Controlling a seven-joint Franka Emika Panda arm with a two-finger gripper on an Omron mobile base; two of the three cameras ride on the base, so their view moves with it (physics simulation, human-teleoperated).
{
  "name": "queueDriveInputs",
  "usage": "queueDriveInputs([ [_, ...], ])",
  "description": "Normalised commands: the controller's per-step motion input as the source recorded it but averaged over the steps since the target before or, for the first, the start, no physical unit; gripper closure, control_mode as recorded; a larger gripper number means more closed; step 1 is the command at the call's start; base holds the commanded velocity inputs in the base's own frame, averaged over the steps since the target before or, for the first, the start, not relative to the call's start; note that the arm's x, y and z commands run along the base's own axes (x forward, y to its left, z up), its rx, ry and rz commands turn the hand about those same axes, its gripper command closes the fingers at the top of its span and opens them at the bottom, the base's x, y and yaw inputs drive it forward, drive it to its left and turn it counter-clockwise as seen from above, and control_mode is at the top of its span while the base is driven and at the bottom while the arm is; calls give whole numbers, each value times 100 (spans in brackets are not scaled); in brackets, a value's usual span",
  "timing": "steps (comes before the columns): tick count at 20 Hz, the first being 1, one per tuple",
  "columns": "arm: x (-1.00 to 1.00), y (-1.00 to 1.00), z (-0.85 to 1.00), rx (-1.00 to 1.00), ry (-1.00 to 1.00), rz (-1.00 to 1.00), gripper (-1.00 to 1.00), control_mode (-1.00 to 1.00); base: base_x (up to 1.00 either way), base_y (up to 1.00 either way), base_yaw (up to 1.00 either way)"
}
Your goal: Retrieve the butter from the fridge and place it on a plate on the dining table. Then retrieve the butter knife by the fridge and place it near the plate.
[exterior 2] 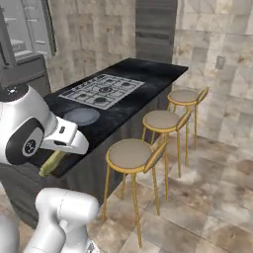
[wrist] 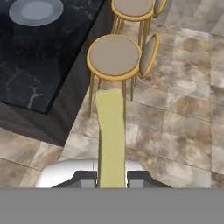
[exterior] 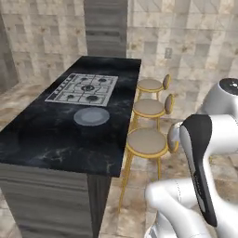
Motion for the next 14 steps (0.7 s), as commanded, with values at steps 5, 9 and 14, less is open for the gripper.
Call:
queueDriveInputs([
  [5, 0, 0, 0, 0, 0, 0, 100, 100, 5, -10, 100],
  [9, 0, 0, 0, 0, 0, 0, 100, 100, 0, -37, 93],
  [14, 0, 0, 0, 0, 0, 0, 100, 100, 0, -60, 40],
])
